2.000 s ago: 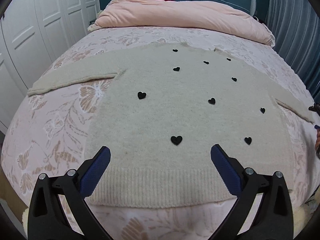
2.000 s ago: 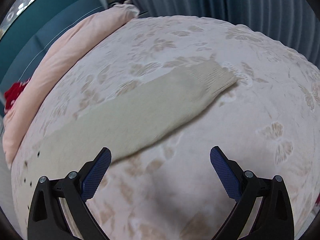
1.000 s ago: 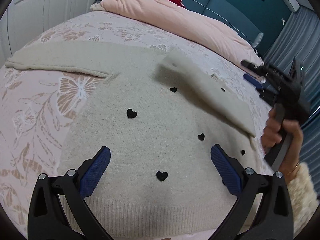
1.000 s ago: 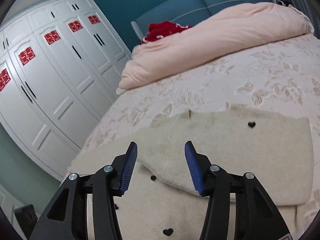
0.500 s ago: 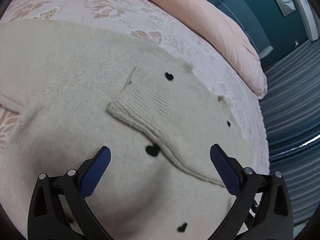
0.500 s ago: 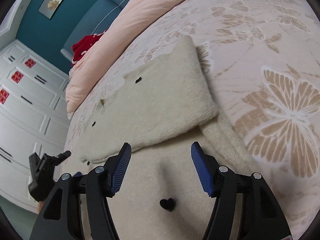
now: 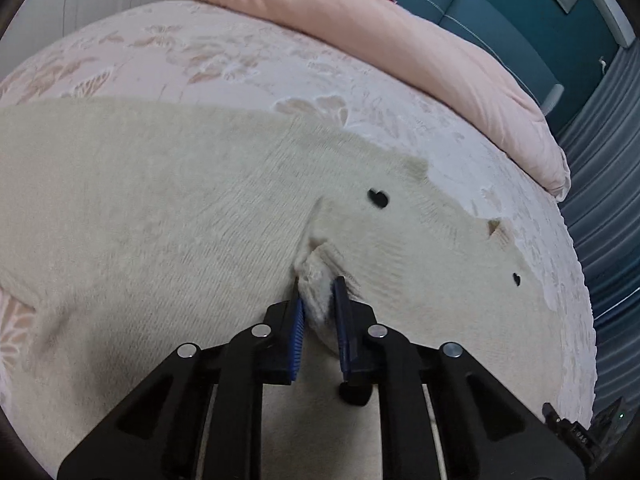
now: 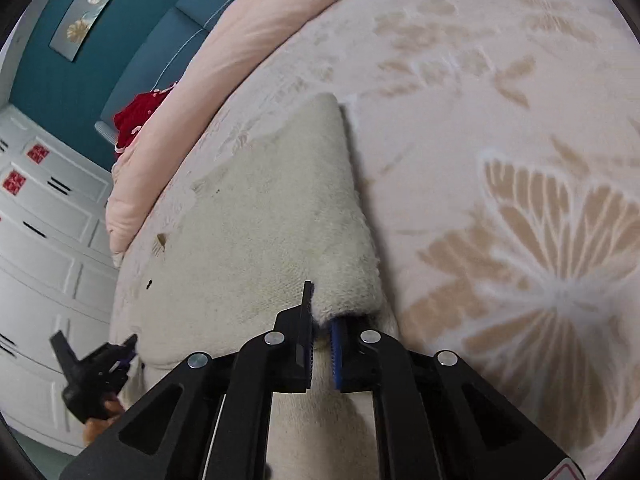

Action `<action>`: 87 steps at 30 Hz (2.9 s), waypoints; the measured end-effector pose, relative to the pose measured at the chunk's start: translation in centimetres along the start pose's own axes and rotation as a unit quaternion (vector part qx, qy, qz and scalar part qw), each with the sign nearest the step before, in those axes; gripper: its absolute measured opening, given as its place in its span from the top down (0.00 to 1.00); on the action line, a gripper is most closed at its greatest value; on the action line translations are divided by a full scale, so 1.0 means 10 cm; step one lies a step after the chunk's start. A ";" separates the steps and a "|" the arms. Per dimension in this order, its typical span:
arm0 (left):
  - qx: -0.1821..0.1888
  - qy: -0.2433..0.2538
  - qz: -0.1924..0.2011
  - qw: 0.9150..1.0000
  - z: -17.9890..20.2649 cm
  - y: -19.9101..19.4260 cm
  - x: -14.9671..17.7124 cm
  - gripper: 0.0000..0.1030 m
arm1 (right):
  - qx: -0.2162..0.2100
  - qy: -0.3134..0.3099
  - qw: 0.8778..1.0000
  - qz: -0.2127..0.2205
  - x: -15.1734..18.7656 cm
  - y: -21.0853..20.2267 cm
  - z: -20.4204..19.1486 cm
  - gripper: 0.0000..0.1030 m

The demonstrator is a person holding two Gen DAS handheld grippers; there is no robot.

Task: Fold small clothes

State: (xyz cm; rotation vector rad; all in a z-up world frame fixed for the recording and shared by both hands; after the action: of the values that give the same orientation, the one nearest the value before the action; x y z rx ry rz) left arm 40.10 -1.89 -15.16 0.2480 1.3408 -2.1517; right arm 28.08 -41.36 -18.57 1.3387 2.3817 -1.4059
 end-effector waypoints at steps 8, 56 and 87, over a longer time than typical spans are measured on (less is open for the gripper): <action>0.024 -0.008 0.024 0.999 -0.12 -0.12 0.15 0.83 | 0.072 -0.119 0.988 0.067 -0.04 -0.47 -0.53 0.78; 0.132 0.000 -0.056 0.990 0.43 -0.60 0.35 0.45 | 0.084 -0.274 0.958 -0.007 1.68 -0.31 -1.22 0.12; 0.182 -0.080 0.033 0.980 -0.95 -1.03 0.82 0.10 | -0.123 -0.270 0.949 -0.107 0.41 0.98 -3.73 0.93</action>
State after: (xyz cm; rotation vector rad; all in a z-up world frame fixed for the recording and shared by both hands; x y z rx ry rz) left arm 26.24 6.58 -15.48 0.2512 0.8333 -2.2959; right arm 45.32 -9.16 -5.50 0.5514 2.2605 -1.2539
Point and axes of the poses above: each gripper's, at about its wrist camera, not at the fingertips, and y roughly the way its jaws point, z to its right, x to its underside, the point moved 2 cm from there along y, roughly the way its jaws point, and after that the axes turned 8 degrees about -y, right-handed, at the moved point
